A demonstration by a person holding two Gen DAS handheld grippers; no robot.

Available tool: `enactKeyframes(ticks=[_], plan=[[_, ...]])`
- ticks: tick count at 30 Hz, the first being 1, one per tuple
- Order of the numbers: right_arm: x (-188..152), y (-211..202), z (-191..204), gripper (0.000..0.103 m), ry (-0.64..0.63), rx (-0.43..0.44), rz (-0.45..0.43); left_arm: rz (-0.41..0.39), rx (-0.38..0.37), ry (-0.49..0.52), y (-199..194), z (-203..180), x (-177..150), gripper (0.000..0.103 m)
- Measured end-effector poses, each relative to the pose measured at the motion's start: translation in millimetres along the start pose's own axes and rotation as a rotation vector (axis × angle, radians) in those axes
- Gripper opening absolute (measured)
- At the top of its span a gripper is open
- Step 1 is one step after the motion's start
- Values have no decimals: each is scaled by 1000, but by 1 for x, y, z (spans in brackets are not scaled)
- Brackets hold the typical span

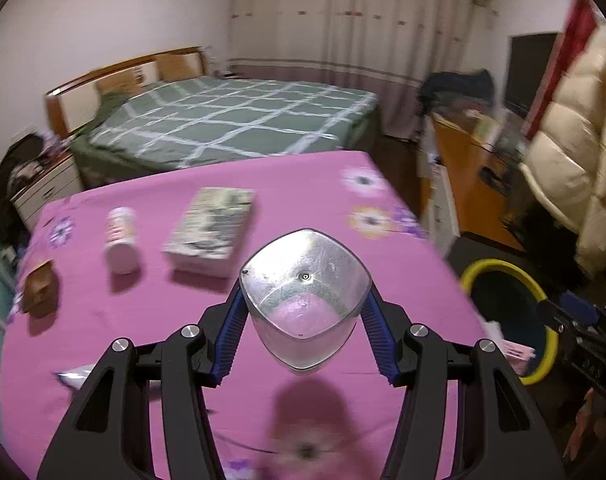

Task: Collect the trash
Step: 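Carry the plastic cup over the yellow bin and open the left gripper, then move the right gripper to the white toothpaste tube and grasp it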

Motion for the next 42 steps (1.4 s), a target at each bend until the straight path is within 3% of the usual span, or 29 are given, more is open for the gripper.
enactKeyframes(ticks=[11,20,21,23,28,33,37,42], plan=[[-52,-40,-99,59,166,-99,-26,50,-140,226,19,-164,-5,55],[-67,-38,-134,60,232,-105,-12,117,-217,315,53,-242,-1,55],[-69,-39,-135,60,234,-105,-12,123,-224,320,58,-244,1,57],[-70,-39,-137,62,240,-105,-11,107,-206,326,62,-249,2,91],[-69,-36,-132,63,232,-105,-3,44,-215,282,46,-221,11,91],[-62,-31,-112,63,197,-77,-2,-35,-192,189,11,-150,18,92],[-50,-21,-84,63,139,-43,5,-119,-113,88,-21,-71,10,94],[-30,-2,-26,63,32,26,29,-209,51,-60,-53,33,-10,96]])
Point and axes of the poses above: each gripper's, at about its wrist camera, not at the fingertips, and y roughly the way its jaws point, z to its left, x to its top, the point moved 3 cm from there along y, roughly the way its jaws point, and after that the axes turned 15 degrees about z, right-handed, at the moved point
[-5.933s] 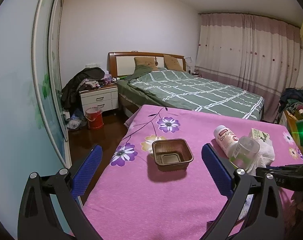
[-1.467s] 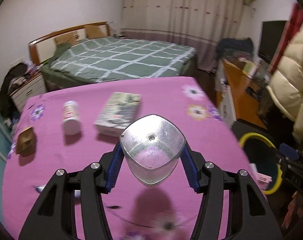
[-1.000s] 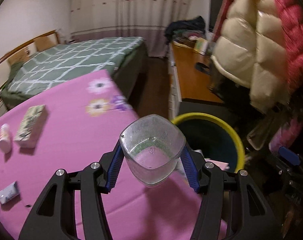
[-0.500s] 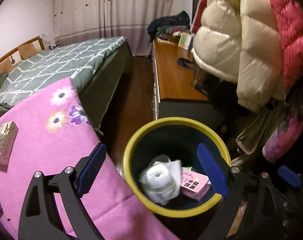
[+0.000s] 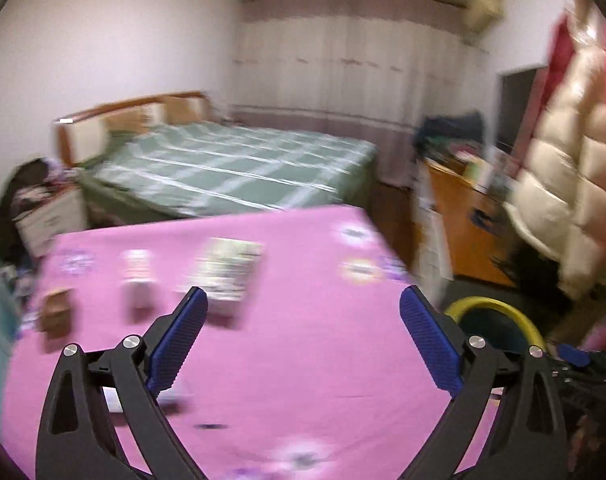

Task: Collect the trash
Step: 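Move the right gripper to the white toothpaste tube and grasp it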

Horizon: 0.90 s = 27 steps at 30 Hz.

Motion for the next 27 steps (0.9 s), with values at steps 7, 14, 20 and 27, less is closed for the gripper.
enactKeyframes(ticks=[7,14,20,27], plan=[[11,23,102,63,-168,124,44,-32,274,-209,-19,152,-25,96],[8,34,225,63,-395,243,81,-26,434,-377,-16,263,-60,96],[-3,53,312,63,-551,254,134,8,463,-441,0,308,-83,96],[-16,71,342,63,-595,206,184,11,456,-478,9,308,-86,96]])
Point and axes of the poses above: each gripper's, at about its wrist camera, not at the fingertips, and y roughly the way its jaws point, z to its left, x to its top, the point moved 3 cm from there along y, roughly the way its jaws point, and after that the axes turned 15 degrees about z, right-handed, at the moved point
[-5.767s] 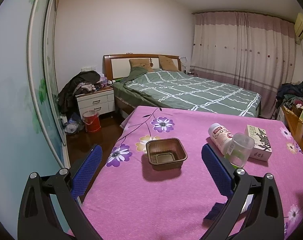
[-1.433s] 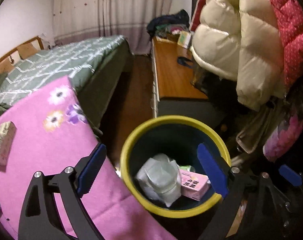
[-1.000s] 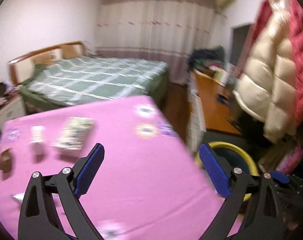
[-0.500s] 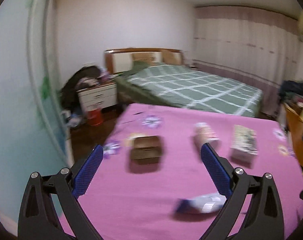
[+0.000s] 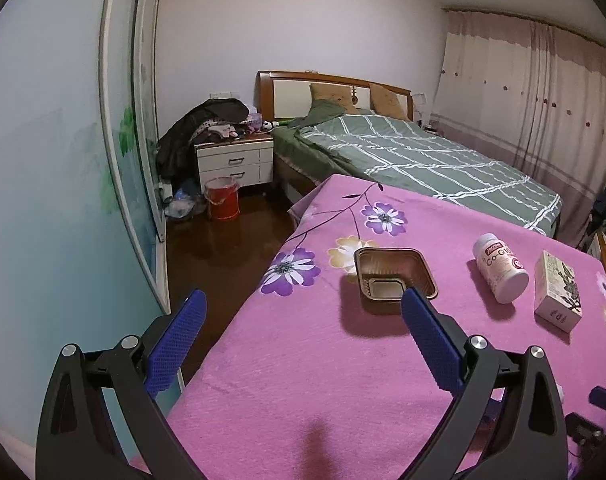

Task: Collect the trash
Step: 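Move the right gripper to the white toothpaste tube and grasp it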

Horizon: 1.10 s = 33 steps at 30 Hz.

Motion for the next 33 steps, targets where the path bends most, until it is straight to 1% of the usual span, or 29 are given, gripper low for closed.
enactKeyframes(ticks=[7,13,16,20,24,26,29,30,33], plan=[[14,25,0,63,0,-21,53,-13,-1,-25,-5,1,-2,98],[37,37,-1,64,5,-49,40,-9,-5,-51,-6,4,-2,98],[52,45,1,64,4,-46,28,-12,0,-49,-6,2,-2,98],[68,48,9,63,-4,-58,-19,-17,4,-45,-8,1,-3,98],[80,42,7,63,29,-24,-72,-18,6,-50,-9,2,-4,98],[80,37,5,64,58,-20,-81,-21,7,-53,-10,2,-4,98],[78,25,6,64,89,18,-97,-27,11,-54,-12,2,-5,98],[77,19,9,64,94,44,-105,-29,13,-53,-12,2,-5,98],[76,11,18,64,89,75,-110,-30,14,-50,-13,2,-6,98]])
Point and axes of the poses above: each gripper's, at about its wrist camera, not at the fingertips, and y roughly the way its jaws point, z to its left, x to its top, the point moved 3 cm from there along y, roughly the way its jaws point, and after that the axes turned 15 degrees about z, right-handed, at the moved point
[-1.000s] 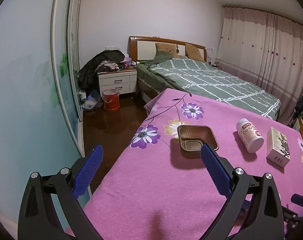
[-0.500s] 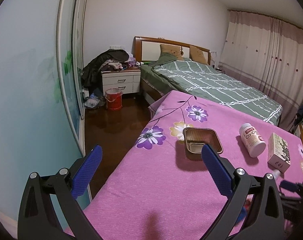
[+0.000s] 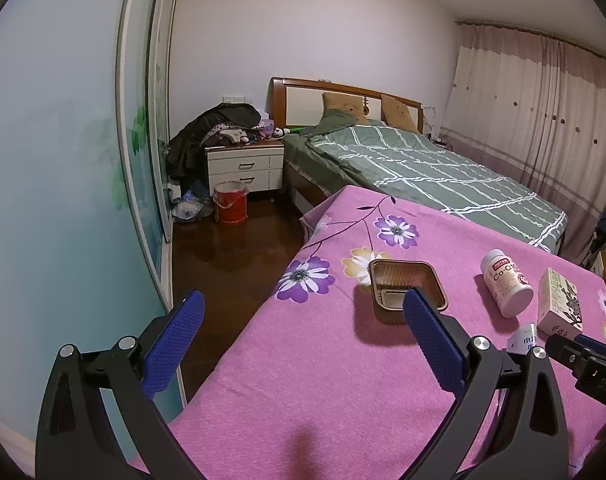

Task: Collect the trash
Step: 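Move the right gripper to the white toothpaste tube and grasp it, then carry the toothpaste tube over the yellow bin and open the right gripper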

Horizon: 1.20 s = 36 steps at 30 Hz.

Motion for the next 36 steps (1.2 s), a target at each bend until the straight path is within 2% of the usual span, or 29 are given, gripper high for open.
enactKeyframes(ticks=[4,7,12,14,18,28,33,36], plan=[[2,15,18,62,-17,11,69,-7,4,-4,-3,2,0,98],[3,27,22,51,-8,33,127,-6,2,-12,-4,4,1,98],[2,34,26,43,-13,46,148,-7,0,-15,-5,6,1,98],[-1,40,29,27,-24,48,164,-3,1,-13,-4,5,1,98],[-6,38,31,11,-38,65,157,-3,-1,-11,-5,5,1,98],[-22,-1,-7,9,32,62,75,-8,-6,17,-6,-1,0,98],[-39,-28,-48,9,97,3,23,-10,-13,29,-8,-4,-1,98],[-54,-50,-88,9,165,-62,-13,-14,-14,39,-8,-7,-2,98]])
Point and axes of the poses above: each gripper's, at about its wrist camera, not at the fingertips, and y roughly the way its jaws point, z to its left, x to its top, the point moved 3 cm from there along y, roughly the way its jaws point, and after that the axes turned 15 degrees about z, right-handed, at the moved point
